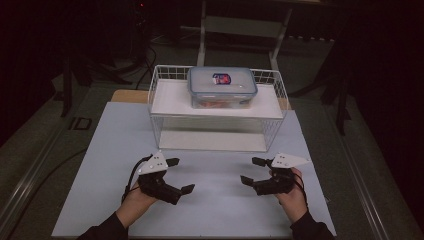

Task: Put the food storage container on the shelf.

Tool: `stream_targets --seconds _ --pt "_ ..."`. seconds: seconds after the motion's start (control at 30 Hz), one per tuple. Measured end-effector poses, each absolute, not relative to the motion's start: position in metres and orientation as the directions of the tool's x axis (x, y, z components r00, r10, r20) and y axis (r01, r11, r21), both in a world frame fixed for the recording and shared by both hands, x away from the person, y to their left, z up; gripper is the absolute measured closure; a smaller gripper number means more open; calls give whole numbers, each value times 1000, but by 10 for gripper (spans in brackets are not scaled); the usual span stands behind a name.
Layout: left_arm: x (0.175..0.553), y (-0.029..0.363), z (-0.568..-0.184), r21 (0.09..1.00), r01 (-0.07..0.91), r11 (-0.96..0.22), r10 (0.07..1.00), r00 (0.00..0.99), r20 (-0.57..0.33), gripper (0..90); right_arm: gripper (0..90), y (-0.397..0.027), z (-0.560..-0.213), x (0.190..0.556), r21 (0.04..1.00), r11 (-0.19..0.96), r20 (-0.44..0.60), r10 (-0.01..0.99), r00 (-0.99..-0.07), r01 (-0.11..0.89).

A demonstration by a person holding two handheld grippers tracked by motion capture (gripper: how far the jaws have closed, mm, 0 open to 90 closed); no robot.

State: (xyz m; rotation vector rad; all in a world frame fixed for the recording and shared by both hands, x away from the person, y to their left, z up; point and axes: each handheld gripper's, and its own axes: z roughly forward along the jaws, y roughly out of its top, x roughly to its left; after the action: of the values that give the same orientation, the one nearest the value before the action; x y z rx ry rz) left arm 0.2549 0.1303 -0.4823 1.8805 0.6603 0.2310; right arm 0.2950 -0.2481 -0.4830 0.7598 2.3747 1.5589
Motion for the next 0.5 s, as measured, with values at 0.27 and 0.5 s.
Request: stream_targets --seconds 0.27,0.5 --pt "253 133 -503 891 348 -291 549 823 -142 0 159 -264 -499 289 890 332 88 548 -832 313" --pt "251 136 -515 886 353 -301 564 815 -133 0 160 -274 -510 284 886 343 71 562 -824 311"
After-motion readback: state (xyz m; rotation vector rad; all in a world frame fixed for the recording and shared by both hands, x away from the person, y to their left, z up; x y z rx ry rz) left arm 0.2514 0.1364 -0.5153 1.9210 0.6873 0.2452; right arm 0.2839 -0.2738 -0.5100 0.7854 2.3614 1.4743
